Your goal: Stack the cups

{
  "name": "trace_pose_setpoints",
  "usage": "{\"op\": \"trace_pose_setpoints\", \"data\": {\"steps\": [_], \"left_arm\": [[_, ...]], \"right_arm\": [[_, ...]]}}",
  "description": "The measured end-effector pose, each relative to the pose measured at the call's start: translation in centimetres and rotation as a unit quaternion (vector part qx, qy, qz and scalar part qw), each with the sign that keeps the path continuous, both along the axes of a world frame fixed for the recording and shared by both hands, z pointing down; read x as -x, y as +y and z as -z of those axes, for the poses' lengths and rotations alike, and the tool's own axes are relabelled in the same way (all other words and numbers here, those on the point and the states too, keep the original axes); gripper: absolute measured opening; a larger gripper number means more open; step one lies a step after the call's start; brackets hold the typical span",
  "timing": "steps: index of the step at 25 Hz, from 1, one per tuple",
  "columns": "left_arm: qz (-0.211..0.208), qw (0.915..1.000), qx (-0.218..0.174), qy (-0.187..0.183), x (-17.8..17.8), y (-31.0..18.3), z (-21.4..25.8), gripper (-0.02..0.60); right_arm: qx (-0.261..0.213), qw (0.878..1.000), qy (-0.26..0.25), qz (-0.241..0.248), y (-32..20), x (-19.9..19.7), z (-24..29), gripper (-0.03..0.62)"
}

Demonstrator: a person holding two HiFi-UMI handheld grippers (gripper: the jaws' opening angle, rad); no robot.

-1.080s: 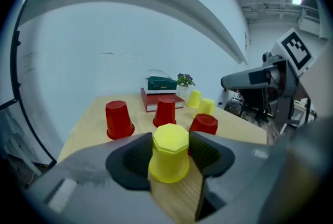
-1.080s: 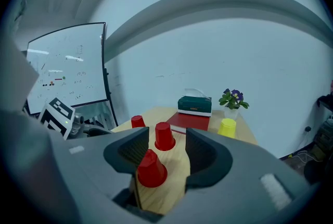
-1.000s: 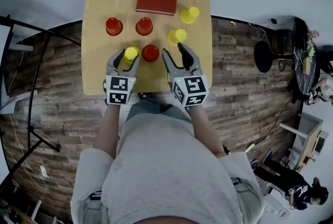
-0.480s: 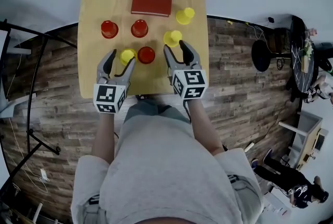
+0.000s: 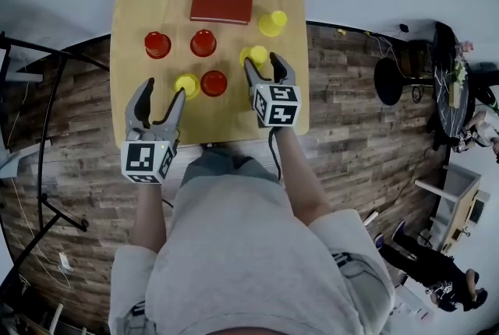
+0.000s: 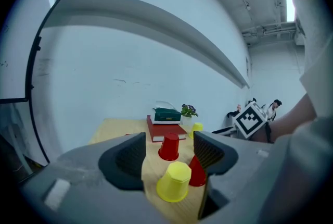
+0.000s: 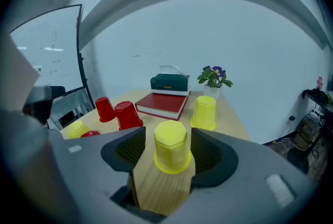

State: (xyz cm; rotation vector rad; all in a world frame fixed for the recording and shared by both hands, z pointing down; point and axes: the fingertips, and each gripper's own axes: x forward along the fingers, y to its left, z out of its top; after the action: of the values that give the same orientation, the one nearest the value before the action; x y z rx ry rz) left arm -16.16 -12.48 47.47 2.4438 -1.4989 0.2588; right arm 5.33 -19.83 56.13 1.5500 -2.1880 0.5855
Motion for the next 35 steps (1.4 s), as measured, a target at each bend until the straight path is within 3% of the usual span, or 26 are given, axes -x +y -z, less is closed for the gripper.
{"op": "trace_pose_setpoints", "data": {"steps": [3,5,15,35], "left_arm": [[0.007,1.0000,0.000,0.003,0.4,-0.1,0.1,0.290],[0.007,1.0000,-0.001,0.002,0.6,-0.2,0.2,0.290],[0.007,0.9999,-0.008,0.008,0.5,-1.0,0.6,0.290],[0.003,1.0000,-0.007,0.004,-0.3,-1.3,0.7,0.290]], "right_arm": [[0.012,1.000,-0.001,-0.012,-0.3,-0.3,-1.1,0.264],[0.011,1.000,0.002,-0.018,-0.4,-0.5,-1.1,0.218],[-0.006,1.000,-0.010,0.014,1.6,1.1,0.8,0.218],[0.023,0.998,-0.008,0.059,7.1,3.3,-0.9,0.219]]}}
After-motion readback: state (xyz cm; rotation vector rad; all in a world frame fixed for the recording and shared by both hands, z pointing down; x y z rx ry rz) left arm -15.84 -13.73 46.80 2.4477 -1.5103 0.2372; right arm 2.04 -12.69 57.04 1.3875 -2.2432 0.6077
